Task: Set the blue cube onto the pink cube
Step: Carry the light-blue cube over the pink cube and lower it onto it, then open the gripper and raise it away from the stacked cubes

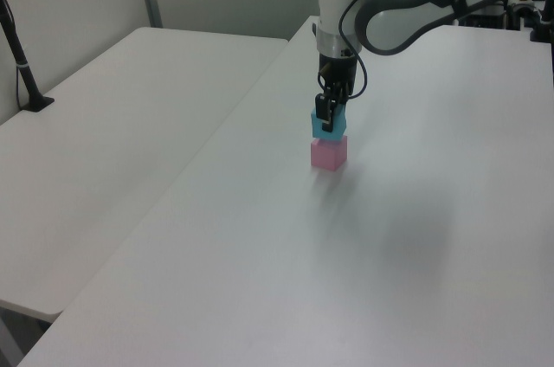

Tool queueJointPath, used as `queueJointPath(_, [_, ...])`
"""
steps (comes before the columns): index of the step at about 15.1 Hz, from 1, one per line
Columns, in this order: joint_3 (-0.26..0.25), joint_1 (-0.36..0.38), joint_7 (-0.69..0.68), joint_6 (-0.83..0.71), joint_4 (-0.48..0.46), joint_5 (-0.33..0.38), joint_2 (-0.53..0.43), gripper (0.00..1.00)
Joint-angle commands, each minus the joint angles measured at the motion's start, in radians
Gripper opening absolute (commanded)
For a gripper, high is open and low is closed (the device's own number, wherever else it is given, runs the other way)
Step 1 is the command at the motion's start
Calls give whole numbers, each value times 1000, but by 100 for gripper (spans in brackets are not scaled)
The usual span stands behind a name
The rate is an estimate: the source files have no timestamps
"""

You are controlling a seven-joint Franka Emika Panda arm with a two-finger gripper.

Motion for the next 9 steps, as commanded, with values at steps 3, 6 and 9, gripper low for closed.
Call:
queueJointPath(3, [-14,10,26,49,-36,-65,-17,63])
queueJointPath(6, [-16,7,27,71,-36,-73,4,76])
queueJointPath(9, [-16,11,30,73,-36,-99,9,89])
